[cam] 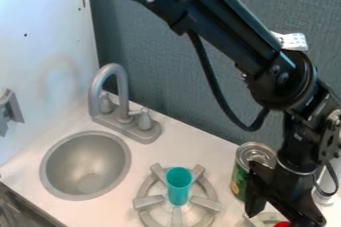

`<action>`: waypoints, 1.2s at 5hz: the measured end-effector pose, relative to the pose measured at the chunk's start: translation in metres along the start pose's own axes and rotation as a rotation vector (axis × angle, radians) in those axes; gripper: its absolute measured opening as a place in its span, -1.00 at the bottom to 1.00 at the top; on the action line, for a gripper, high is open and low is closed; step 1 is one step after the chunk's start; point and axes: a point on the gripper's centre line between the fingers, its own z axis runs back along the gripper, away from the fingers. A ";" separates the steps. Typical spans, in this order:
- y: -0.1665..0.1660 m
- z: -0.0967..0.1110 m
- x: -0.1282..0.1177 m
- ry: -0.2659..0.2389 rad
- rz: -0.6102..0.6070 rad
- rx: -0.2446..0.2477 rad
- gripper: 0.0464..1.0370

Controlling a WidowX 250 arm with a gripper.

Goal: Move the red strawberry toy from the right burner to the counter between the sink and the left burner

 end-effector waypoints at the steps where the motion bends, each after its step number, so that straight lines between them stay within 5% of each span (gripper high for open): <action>1: 0.001 -0.016 -0.005 0.043 0.010 0.006 0.93; 2: 0.002 -0.025 0.019 -0.013 0.072 0.021 0.93; 4: -0.012 -0.034 0.040 -0.135 0.251 -0.049 0.93; 5: -0.015 -0.042 0.038 -0.116 0.300 -0.071 0.93; 6: -0.011 -0.050 0.038 -0.033 0.351 -0.016 0.93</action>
